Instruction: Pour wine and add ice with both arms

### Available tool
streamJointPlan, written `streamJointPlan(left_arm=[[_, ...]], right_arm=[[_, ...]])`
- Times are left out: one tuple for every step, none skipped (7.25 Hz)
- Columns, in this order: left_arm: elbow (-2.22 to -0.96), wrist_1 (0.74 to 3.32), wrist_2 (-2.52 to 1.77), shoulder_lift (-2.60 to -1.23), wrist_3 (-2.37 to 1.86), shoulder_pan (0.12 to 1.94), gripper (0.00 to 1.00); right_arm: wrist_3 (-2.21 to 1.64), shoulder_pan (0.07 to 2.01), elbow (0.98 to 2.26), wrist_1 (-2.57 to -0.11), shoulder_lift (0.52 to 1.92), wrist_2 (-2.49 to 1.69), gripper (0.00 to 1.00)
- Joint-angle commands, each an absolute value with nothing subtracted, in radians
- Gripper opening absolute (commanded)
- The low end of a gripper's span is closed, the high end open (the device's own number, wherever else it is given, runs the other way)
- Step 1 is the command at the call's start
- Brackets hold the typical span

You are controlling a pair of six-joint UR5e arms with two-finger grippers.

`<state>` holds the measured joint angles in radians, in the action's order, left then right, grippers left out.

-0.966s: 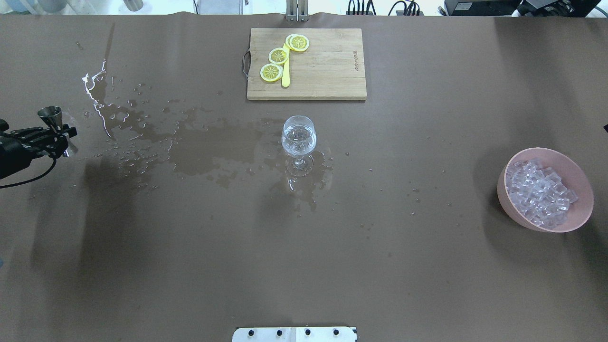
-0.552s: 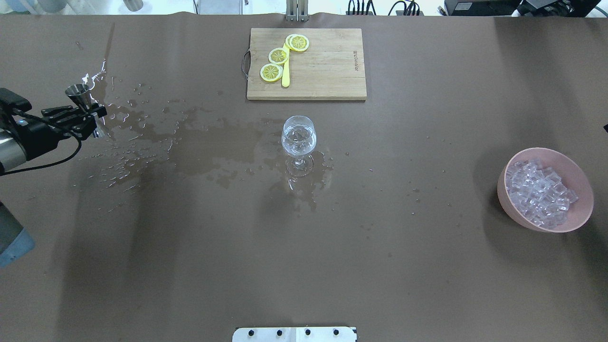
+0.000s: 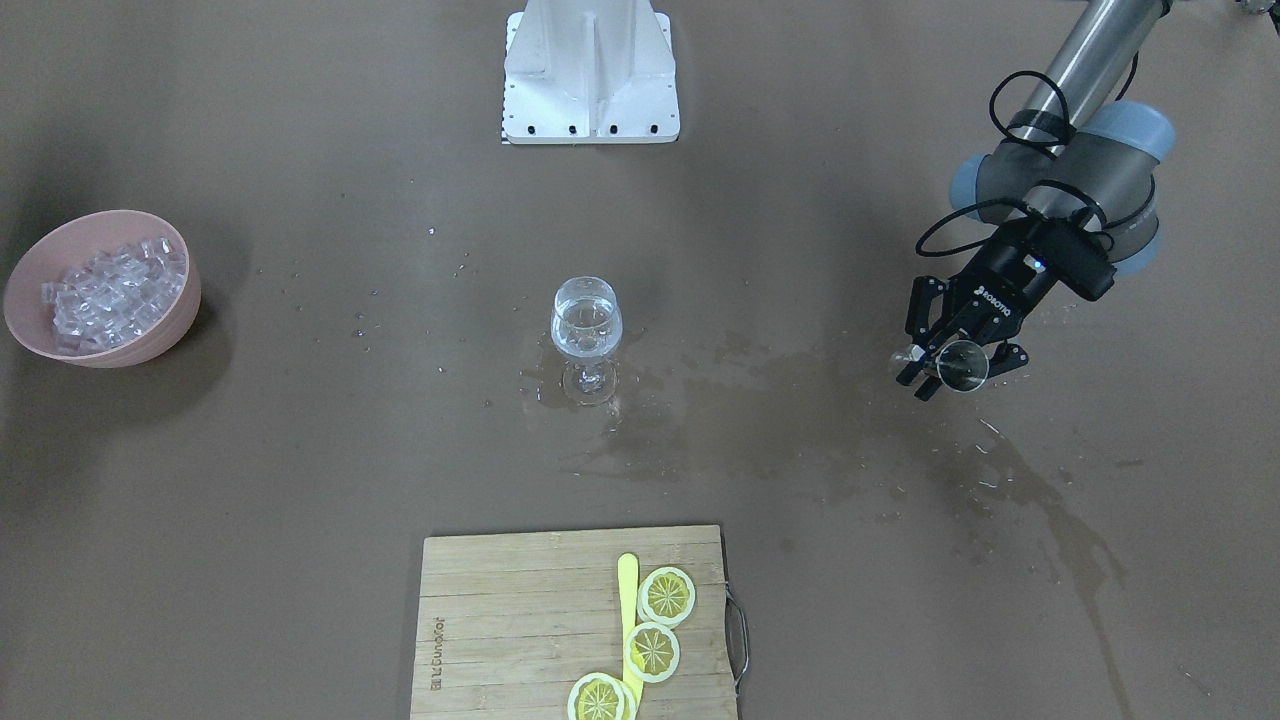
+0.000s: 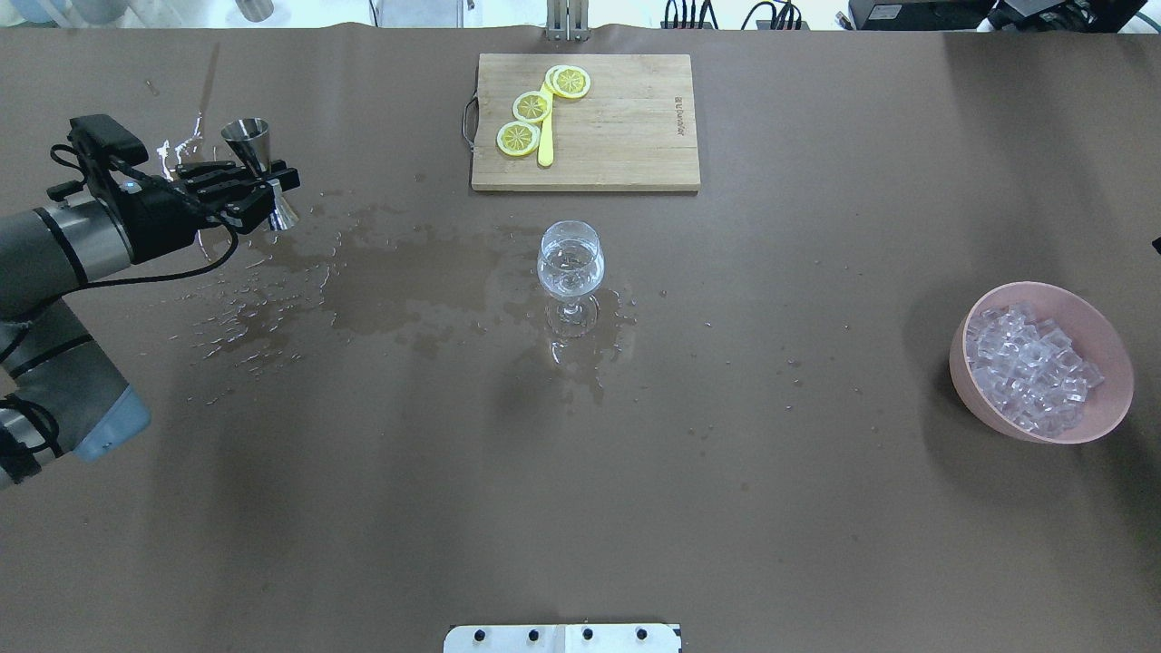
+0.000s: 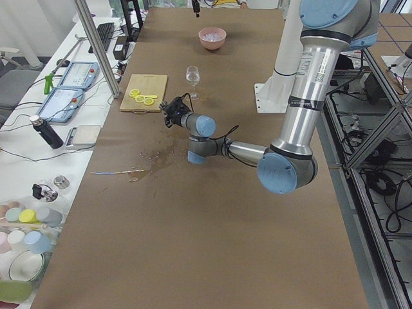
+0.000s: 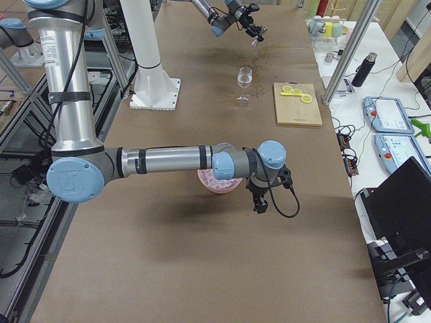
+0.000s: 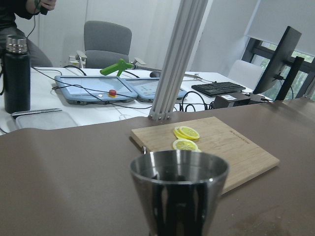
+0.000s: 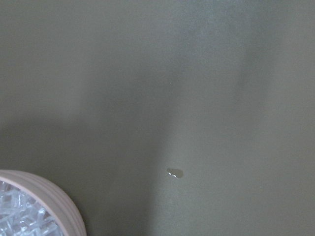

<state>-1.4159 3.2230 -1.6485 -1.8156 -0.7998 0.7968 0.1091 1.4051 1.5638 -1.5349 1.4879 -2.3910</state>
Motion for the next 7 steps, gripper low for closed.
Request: streamJointPlan(left_arm=[[-1.465, 3.154, -1.644, -1.835, -0.667, 0.761, 0.0], [-1.463, 3.154, -1.647, -1.862, -0.667, 0.749, 0.0], [-1.462, 3.157, -1.644, -1.87, -0.651, 0.739, 0.0], [-1.465, 3.157, -1.644, -1.888, -0.647, 0.73, 0.0], [-1.463, 3.154, -1.641, -1.914, -0.614, 0.707, 0.0], [-1.466, 3.152, -1.611, -1.94, -0.583, 0.697, 0.0], [-1.471, 3.151, -1.58, -1.953, -0.577, 0.669, 0.0]], right_arm=[[0.109, 1.405, 1.559, -1.536, 1.493, -2.421, 1.0], [0.109, 1.407, 1.559, -1.536, 1.497, -2.427, 1.0], [0.109, 1.408, 1.56, -1.536, 1.5, -2.442, 1.0], [0.109, 1.408, 1.559, -1.536, 1.505, -2.448, 1.0], [0.109, 1.41, 1.56, -1.536, 1.506, -2.448, 1.0], [0.109, 1.413, 1.56, -1.536, 1.508, -2.45, 1.0], [0.109, 1.414, 1.562, -1.536, 1.509, -2.45, 1.0]])
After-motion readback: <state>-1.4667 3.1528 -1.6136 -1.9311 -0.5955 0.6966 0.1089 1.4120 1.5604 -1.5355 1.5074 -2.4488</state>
